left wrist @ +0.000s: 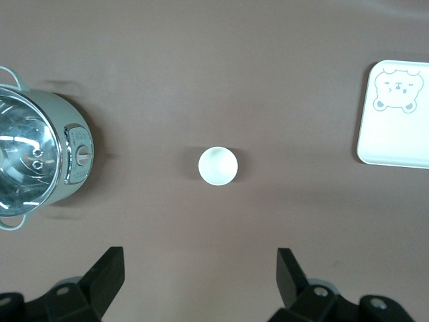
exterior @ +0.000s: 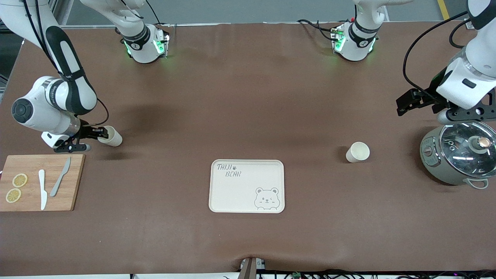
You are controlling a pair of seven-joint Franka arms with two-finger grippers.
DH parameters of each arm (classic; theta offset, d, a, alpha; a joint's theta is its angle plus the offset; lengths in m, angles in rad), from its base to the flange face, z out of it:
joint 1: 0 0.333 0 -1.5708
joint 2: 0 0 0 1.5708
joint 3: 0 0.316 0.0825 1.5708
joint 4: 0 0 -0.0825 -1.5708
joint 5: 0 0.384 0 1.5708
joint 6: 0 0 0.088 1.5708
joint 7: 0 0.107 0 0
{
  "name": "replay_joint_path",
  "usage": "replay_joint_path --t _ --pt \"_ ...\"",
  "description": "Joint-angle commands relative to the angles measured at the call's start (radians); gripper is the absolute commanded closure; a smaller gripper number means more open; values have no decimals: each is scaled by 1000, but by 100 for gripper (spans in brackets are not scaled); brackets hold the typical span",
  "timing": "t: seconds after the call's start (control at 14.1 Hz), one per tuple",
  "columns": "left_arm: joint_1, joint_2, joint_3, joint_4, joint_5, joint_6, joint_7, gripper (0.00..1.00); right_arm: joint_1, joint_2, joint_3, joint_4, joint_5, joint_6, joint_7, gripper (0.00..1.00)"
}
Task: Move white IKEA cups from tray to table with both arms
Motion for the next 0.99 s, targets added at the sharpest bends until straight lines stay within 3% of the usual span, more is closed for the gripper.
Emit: replay_joint_path --t 0.0,0.07,0.43,0.57,0.71,0.85,0.92 --pt "20 -40 -3 -5 6 -22 43 0 -22 -7 16 30 -13 -57 -3 5" --pt "29 -43 -3 -9 5 -22 64 0 -22 -10 16 60 -13 -107 -3 0" --pt "-17 -117 55 -85 5 -15 104 0 -16 -9 16 292 -10 -356 -6 0" --pt "-38 -155 80 -127 5 -13 104 0 3 -1 22 477 -9 -432 -6 0" --pt "-61 -178 108 -147 0 -11 115 0 18 49 22 711 -6 -612 4 0" --pt "-71 -201 108 -168 0 -13 122 0 30 52 22 833 -6 -692 7 0" --pt "-68 -200 109 -171 -6 -12 127 0 34 37 22 838 -4 -715 16 0"
